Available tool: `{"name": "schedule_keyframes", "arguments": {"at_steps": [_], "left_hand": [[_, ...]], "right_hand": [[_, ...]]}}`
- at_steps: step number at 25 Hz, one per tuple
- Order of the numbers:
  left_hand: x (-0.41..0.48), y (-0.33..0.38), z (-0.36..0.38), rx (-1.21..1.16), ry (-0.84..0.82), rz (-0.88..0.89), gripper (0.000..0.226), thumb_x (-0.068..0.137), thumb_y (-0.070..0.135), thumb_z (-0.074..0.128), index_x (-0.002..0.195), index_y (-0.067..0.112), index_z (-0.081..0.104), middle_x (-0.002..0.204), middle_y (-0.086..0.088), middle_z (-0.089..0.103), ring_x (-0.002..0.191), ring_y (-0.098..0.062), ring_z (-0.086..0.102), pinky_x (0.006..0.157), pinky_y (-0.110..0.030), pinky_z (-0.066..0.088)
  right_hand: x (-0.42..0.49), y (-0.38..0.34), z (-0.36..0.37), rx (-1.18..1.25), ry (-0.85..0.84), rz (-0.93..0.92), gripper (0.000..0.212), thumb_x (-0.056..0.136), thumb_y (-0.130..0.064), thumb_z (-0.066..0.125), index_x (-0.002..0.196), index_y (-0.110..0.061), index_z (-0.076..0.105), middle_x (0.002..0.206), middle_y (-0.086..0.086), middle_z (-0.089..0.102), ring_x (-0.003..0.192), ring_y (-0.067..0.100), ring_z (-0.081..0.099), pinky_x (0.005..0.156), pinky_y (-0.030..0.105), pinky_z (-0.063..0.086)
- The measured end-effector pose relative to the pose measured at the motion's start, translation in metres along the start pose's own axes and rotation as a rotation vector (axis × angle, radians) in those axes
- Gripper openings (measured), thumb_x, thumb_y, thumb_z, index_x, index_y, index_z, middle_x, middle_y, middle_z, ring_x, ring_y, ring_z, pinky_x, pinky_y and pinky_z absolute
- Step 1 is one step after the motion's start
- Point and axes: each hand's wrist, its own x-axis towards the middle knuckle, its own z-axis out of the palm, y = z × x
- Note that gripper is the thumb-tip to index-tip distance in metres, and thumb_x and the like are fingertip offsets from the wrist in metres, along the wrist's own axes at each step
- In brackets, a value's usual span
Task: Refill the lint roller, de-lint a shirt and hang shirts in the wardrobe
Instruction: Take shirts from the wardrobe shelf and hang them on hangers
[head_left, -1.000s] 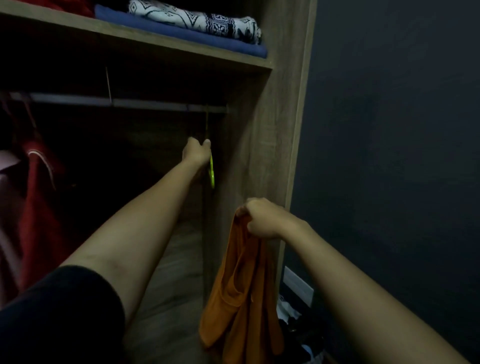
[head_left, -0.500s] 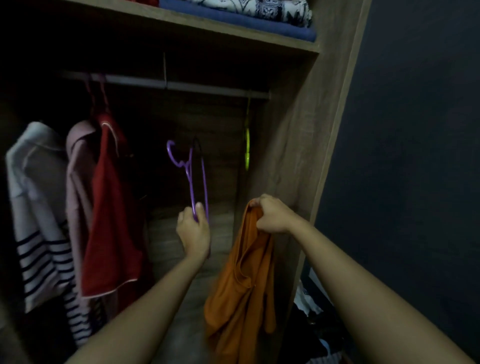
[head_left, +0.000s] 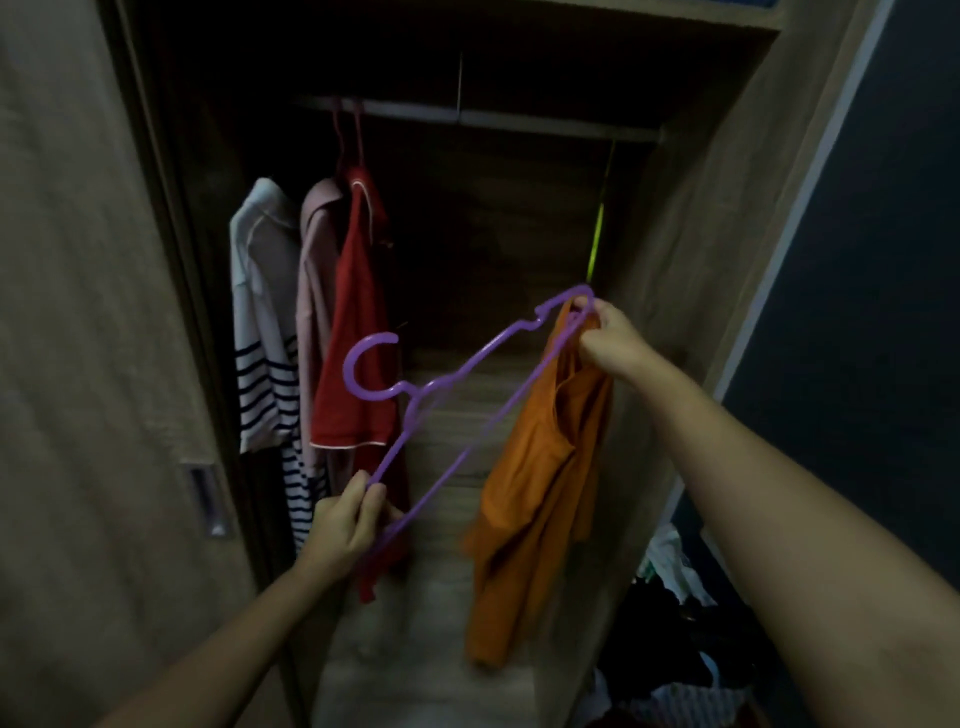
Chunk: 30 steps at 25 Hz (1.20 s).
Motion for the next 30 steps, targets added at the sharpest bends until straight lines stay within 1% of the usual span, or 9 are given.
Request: {"name": "schedule_keyframes", "arguments": {"at_steps": [2,5,7,12,15,17,20,25,30], "left_hand": [[-0.004,-0.005,-0.011,0.086,-0.019,0.147,0.041,0.100,0.049,0.025,0.085,0.015,0.044,0.048,0.001,0.058,0.070,-0.011,0.059,0.058,0.009,0.028],[-0.004,-0.016,-0.009,0.154,-0.106,0.212,0.042,0.099,0.053,0.023,0.085,0.019,0.042,0.046,-0.007,0.055,0.051,-0.016,0.055,0.048,-0.016,0.038],[0.005,-0.015,-0.003,0.131,-0.109,0.177,0.043,0.098,0.057,0.023,0.084,0.020,0.041,0.049,-0.010,0.055,0.049,-0.016,0.053,0.047,-0.023,0.035],[0.042,-0.002,-0.003,0.315,-0.010,0.148,0.036,0.096,0.050,0.027,0.081,0.020,0.039,0.054,-0.009,0.051,0.053,-0.017,0.051,0.052,-0.031,0.034],[0.063,0.008,-0.001,0.536,0.229,-0.016,0.030,0.093,0.037,0.037,0.104,0.014,0.053,0.104,-0.017,0.059,0.097,-0.032,0.055,0.080,-0.042,0.041],[0.057,0.032,0.013,0.432,0.345,0.109,0.027,0.093,0.032,0.044,0.113,0.014,0.051,0.116,-0.013,0.045,0.103,-0.030,0.045,0.087,-0.041,0.035],[0.016,0.056,0.045,0.425,-0.013,0.469,0.036,0.099,0.047,0.027,0.114,0.026,0.051,0.110,-0.008,0.037,0.094,-0.022,0.041,0.079,-0.035,0.034],[-0.016,0.032,0.050,0.359,-0.516,0.319,0.037,0.095,0.060,0.027,0.100,0.036,0.055,0.133,-0.010,0.037,0.116,-0.023,0.037,0.095,-0.045,0.040],[0.013,-0.032,-0.022,0.458,-0.611,0.307,0.042,0.093,0.058,0.035,0.113,0.029,0.058,0.113,-0.010,0.056,0.103,-0.021,0.058,0.091,-0.030,0.047]], "right_hand": [[0.000,-0.008,-0.007,0.084,0.028,0.016,0.065,0.078,0.016,0.040,0.136,-0.012,0.041,0.119,0.008,0.051,0.099,0.019,0.058,0.052,0.008,0.046],[-0.017,-0.024,-0.008,-0.207,-0.058,-0.190,0.068,0.074,0.011,0.043,0.139,-0.010,0.038,0.144,0.009,0.036,0.132,0.023,0.039,0.093,0.023,0.044],[-0.032,-0.028,-0.006,-0.595,-0.269,-0.450,0.069,0.068,-0.012,0.049,0.137,-0.014,0.042,0.145,0.005,0.037,0.133,0.021,0.036,0.107,0.035,0.032],[-0.055,-0.024,-0.014,-1.086,-0.057,-1.128,0.036,0.091,-0.044,0.037,0.095,-0.020,0.065,0.082,0.000,0.065,0.063,0.021,0.064,0.053,0.025,0.041],[-0.054,-0.021,-0.013,-1.053,0.063,-1.141,0.036,0.093,-0.041,0.035,0.092,-0.018,0.064,0.075,0.001,0.065,0.053,0.023,0.061,0.042,0.025,0.041],[-0.053,-0.023,-0.011,-1.010,0.109,-1.095,0.037,0.094,-0.040,0.034,0.098,-0.017,0.063,0.078,0.002,0.067,0.058,0.023,0.063,0.044,0.025,0.039],[-0.053,-0.033,-0.015,-0.984,0.210,-1.129,0.036,0.094,-0.040,0.037,0.102,-0.018,0.065,0.080,0.003,0.068,0.059,0.023,0.064,0.045,0.023,0.035],[-0.056,-0.044,-0.033,-0.906,0.200,-1.173,0.039,0.095,-0.041,0.038,0.107,-0.017,0.065,0.085,0.005,0.070,0.067,0.023,0.067,0.047,0.032,0.050],[-0.054,-0.004,-0.074,-1.019,0.153,-1.203,0.061,0.097,-0.053,0.017,0.100,-0.015,0.065,0.074,0.009,0.065,0.051,0.027,0.061,0.038,0.035,0.048]]}}
